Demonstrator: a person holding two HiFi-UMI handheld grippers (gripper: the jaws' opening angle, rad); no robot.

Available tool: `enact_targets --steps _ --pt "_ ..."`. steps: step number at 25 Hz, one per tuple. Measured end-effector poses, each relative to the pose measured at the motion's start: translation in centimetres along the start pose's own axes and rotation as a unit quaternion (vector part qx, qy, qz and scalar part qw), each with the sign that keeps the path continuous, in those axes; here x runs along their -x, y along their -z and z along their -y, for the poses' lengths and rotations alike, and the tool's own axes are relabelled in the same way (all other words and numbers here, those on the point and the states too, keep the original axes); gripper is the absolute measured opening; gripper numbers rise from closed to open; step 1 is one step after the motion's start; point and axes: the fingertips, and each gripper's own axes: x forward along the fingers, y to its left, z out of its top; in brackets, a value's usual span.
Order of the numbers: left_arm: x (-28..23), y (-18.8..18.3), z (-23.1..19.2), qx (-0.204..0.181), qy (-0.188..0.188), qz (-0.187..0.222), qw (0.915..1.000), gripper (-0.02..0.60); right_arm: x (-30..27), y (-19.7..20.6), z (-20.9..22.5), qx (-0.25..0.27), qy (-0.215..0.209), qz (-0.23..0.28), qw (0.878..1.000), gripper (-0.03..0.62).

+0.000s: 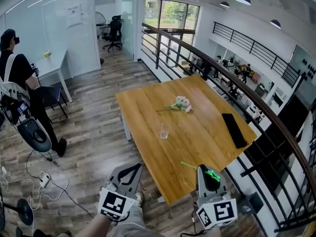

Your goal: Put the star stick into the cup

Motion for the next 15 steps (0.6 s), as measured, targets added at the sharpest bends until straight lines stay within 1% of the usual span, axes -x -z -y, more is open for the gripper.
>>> enact_targets --steps 6,11,15 --pt "-7.1 1.8 -6.0 0.011 0.036 -0.016 0.9992 0.014 -9.7 1.0 2.1 -0.009 0.025 -0.026 0.999 0.038" --pt "-13.3 3.9 -9.1 0.016 0.071 -0.027 0.9970 0.014 -17.1 3.6 4.2 -0.021 0.045 -0.051 0.997 0.038" --pt "-18.0 5.6 -10.7 0.025 0.097 -0.040 0.9942 0.014 -22.2 6.2 5.8 -0.032 0.059 -0.082 0.994 0.038"
